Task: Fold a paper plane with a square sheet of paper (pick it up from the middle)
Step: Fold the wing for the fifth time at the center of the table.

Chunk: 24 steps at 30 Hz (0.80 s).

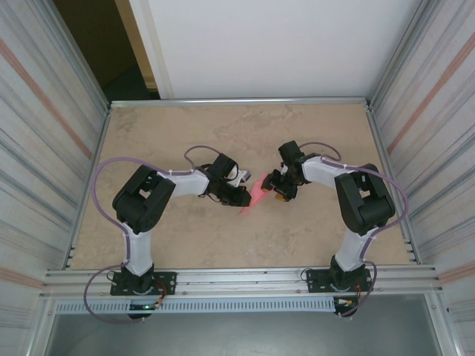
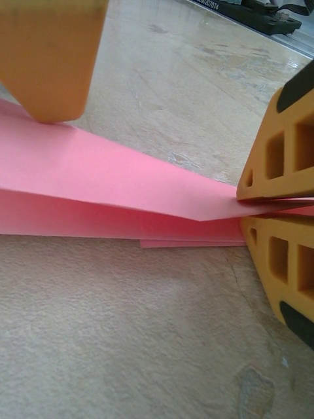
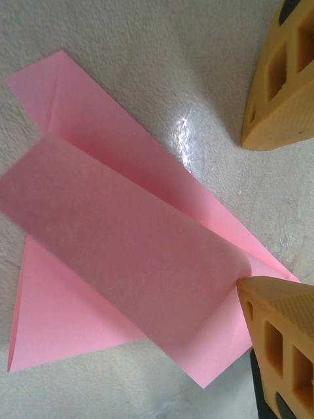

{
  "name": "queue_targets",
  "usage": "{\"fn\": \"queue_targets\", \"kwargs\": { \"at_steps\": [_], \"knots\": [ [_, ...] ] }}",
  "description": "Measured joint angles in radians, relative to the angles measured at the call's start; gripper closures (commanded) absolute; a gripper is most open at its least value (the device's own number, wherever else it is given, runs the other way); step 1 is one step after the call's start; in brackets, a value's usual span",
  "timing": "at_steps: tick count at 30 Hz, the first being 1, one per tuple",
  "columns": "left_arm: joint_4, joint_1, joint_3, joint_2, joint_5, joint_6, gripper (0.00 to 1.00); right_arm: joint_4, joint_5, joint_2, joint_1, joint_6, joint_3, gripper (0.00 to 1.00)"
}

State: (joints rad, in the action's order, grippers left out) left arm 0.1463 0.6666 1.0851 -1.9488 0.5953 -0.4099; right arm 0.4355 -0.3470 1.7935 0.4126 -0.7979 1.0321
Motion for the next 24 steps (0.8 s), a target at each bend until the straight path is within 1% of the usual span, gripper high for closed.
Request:
{"fn": "queue_targets", "kwargs": {
  "at_steps": [3, 8, 11, 17, 24],
  "knots": [
    [0.013, 0.0, 0.009, -0.003, 0.0, 0.0, 0.85, -0.042, 0.016, -0.039, 0.016, 0.023, -0.029, 0.31],
    [0.026, 0.0, 0.018, -0.007, 0.003, 0.0, 0.84, -0.079, 0.037, -0.076, 0.042, 0.078, -0.064, 0.26],
    [0.036, 0.0, 0.026, -0.011, 0.006, 0.0, 0.84, -0.071, 0.067, -0.075, 0.06, 0.1, -0.059, 0.26],
    [0.041, 0.0, 0.031, -0.015, 0.012, 0.001, 0.83, 0.016, 0.135, -0.02, 0.086, 0.095, 0.018, 0.26],
    [0.044, 0.0, 0.035, -0.018, 0.022, 0.001, 0.79, 0.069, 0.172, 0.012, 0.093, 0.072, 0.057, 0.34]
  ]
}}
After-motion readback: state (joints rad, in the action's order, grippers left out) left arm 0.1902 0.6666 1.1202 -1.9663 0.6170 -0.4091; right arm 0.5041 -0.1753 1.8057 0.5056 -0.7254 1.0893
